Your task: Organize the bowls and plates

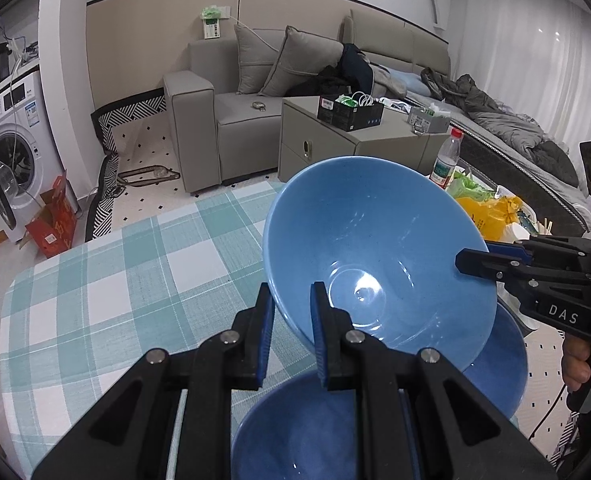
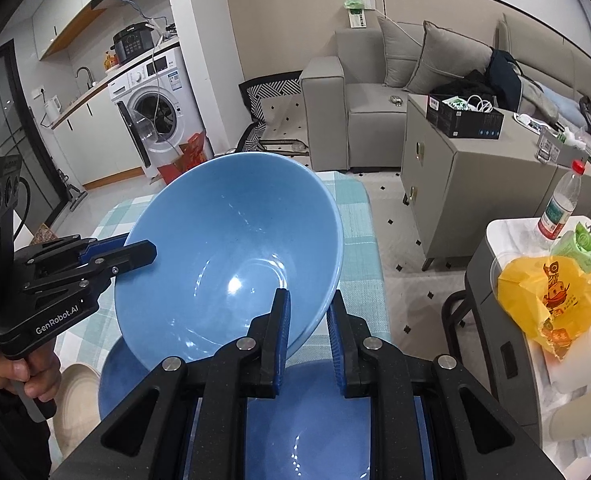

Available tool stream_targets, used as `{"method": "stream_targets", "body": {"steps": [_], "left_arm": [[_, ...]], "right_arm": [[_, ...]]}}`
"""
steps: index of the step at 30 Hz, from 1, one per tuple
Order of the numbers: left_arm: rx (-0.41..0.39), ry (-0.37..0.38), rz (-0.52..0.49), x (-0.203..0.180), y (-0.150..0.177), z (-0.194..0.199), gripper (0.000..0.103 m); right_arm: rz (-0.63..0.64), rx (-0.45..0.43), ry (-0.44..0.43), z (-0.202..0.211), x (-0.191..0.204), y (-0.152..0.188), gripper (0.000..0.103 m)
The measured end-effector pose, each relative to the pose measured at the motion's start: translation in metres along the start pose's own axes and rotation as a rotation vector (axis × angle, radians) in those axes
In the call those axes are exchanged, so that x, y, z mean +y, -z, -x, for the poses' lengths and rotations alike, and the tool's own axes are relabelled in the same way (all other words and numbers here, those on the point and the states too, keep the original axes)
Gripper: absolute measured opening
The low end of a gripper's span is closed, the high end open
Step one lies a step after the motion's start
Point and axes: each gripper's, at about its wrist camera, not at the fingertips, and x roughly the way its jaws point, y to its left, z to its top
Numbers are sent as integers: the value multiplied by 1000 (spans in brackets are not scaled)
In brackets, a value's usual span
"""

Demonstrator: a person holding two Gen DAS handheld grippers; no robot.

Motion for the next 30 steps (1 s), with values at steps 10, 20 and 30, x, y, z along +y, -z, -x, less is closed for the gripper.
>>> {"method": "stream_targets", "body": {"steps": [10,20,30], "left_arm": [[-38,10,1,2,12,31,16],[-49,-5,9,4,31,53,16],[-74,-2,38,11,58,72,16]], "right_arm": [[32,-28,-2,31,22,11,19],[60,-27,-11,45,44,24,19],[98,-28,-23,54,65,43,19]]}}
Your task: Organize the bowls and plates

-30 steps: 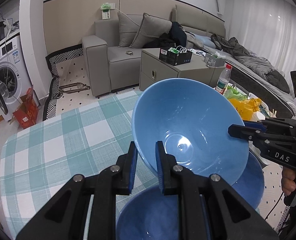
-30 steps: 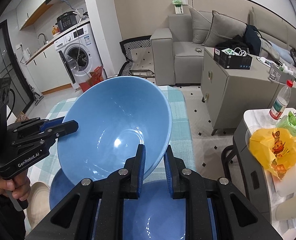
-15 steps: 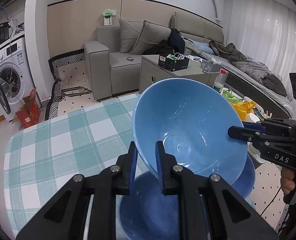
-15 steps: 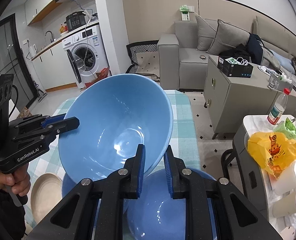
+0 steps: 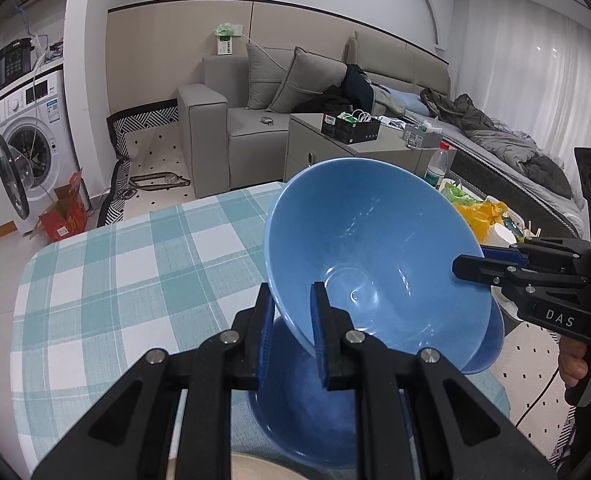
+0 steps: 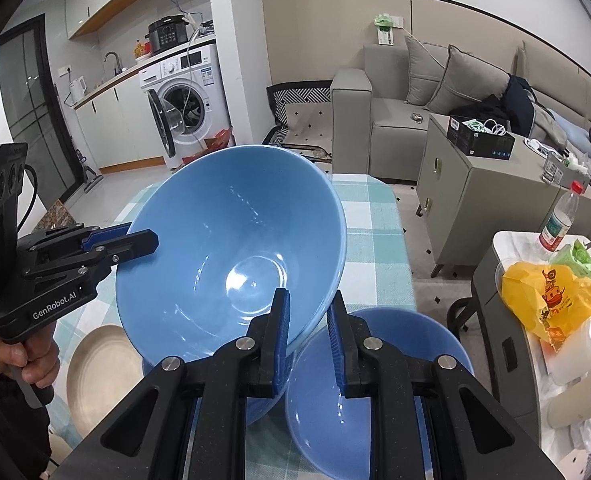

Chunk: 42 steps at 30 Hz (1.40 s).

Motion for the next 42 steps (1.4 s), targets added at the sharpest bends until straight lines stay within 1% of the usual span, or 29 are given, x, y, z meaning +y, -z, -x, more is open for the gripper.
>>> {"method": "stream_targets", "body": {"steps": [5,18,25,29,42], "left_arm": [[-6,-11,18,6,14,5,16],[26,-25,21,13,35,6,16],[49,-8,22,15,46,2,16],[65,-9,7,14,51,-1,16],[107,-11,3,12,62,-10,16]], "right_arm": [[29,10,-7,-2,11,7,19],[50,59,-18,-15,28,20,19],[51,83,-15,-20,27,26,19],[52,98,-16,-24,26,31,19],[52,135,-21,-35,24,41,19]]}}
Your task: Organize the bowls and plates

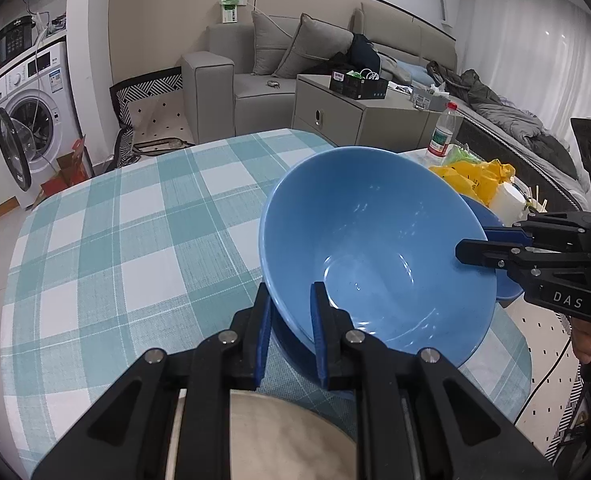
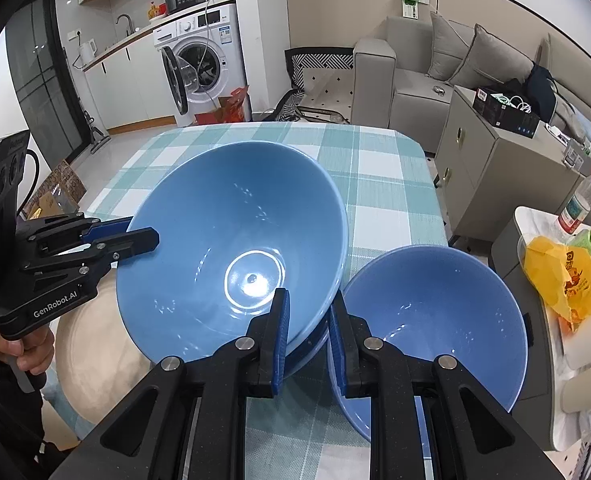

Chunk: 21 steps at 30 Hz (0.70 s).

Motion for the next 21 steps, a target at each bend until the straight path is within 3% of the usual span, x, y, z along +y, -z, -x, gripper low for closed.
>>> {"method": "stream_targets", "body": {"steps": [21], "left_arm": [[56,-8,-6,3,11,-17,16]], "right_arm": [[26,45,10,-18,8,7,20]]}}
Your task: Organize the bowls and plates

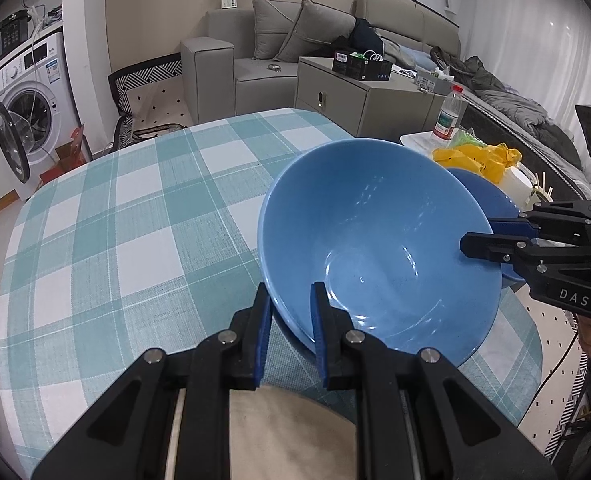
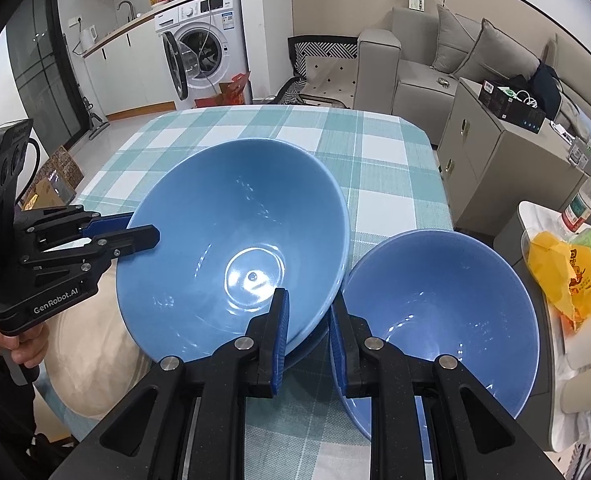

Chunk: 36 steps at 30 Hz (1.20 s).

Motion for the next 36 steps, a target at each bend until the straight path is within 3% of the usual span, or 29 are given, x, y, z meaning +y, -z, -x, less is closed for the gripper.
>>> {"method": "stream_targets", "body": {"steps": [36], "left_arm": [[12,-29,-26,3,1,0,21]], "right_arm": [[41,46,-23,-13,3,5,24]]}}
